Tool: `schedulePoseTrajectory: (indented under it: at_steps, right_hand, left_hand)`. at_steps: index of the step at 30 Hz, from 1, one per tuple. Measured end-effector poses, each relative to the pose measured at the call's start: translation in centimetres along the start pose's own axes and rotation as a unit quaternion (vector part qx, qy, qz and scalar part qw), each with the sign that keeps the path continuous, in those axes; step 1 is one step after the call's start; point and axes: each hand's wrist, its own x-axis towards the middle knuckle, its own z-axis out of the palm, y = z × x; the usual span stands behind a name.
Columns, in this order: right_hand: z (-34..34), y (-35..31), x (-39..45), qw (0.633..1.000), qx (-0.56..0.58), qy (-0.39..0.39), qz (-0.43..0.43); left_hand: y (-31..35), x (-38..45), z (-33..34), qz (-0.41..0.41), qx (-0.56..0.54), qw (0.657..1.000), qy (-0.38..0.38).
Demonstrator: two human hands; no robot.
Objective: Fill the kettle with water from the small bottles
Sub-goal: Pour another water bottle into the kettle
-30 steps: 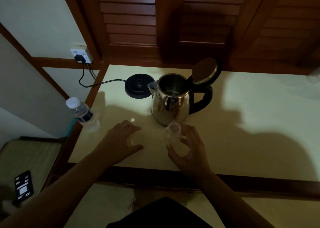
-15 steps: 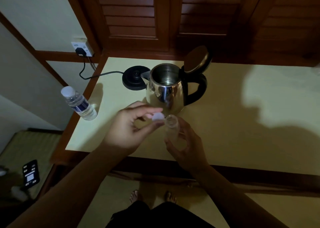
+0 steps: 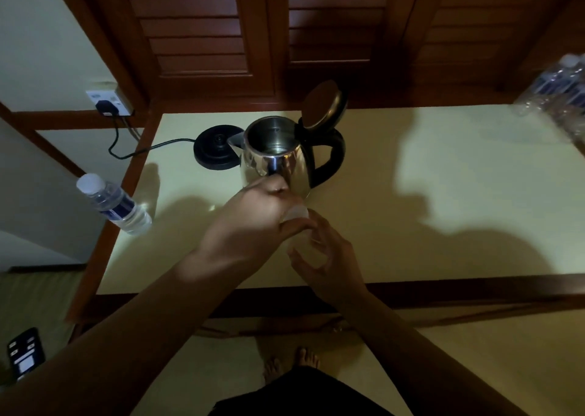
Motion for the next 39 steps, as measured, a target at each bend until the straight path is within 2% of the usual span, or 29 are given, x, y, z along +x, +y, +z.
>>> schedulePoseTrajectory:
  at_steps: [3,5,8,10,12,14,16,19,21,25,30,33,36,39]
  right_hand:
    - [0.0,-0.3,0.1,1.000,-0.016,0.005,0.025]
    - [0.0,-0.5,0.1,0.999,-0.022,0.009,0.038]
    - [0.3,-0.7,-0.1,0.999,-0.015,0.015,0.049]
    - [0.5,-0.8,-0.3,0.998,-0.020,0.022,0.047]
    - [0.4,-1.0,-0.3,0.998,-0.021,0.024,0.045]
    - [0.3,-1.1,-0.3,0.998,-0.016,0.029,0.048]
    - [0.2,-1.1,-0.5,0.998,-0.007,0.033,0.048]
    - [-0.1,-1.2,-0.8,0.998,-0.001,0.044,0.046]
    - [-0.7,-1.3,-1.1,0.997,-0.012,0.064,0.042]
    - [-3.9,-1.0,-1.0,0.989,-0.100,0.108,0.012]
    - [-9.8,0.1,-0.7,0.973,-0.177,0.144,-0.015]
    - [-13.7,1.6,-0.2,0.970,-0.184,0.158,-0.011]
    - [-18.5,3.7,0.5,0.973,-0.177,0.147,0.009]
    - [-23.9,6.7,0.9,0.992,-0.085,0.083,0.040]
  left_hand:
    - [0.8,0.6,-0.8,0.021,0.042,0.999,-0.011]
    - [1.0,1.0,-0.8,0.061,0.095,0.993,-0.044]
    - [0.7,1.7,-1.1,0.137,0.241,0.954,-0.115]
    - [0.8,1.7,-1.1,0.143,0.267,0.948,-0.095]
    - [0.0,2.3,-0.8,0.138,0.216,0.961,-0.105]
    - [-0.9,2.3,-1.5,0.118,0.069,0.977,-0.161]
    - [-1.4,2.4,-2.7,0.113,-0.059,0.979,-0.158]
    - [-1.4,2.2,-2.8,0.088,-0.123,0.976,-0.156]
    - [-0.7,2.1,-1.9,0.076,-0.096,0.986,-0.116]
    - [1.3,2.7,-0.5,0.063,0.031,0.997,-0.027]
    - [4.9,5.5,1.0,0.068,0.030,0.997,-0.018]
    - [7.3,9.2,2.4,0.079,0.012,0.996,-0.043]
    - [10.2,13.9,4.2,0.110,0.040,0.987,-0.111]
    - [13.5,18.7,6.7,0.165,0.129,0.962,-0.173]
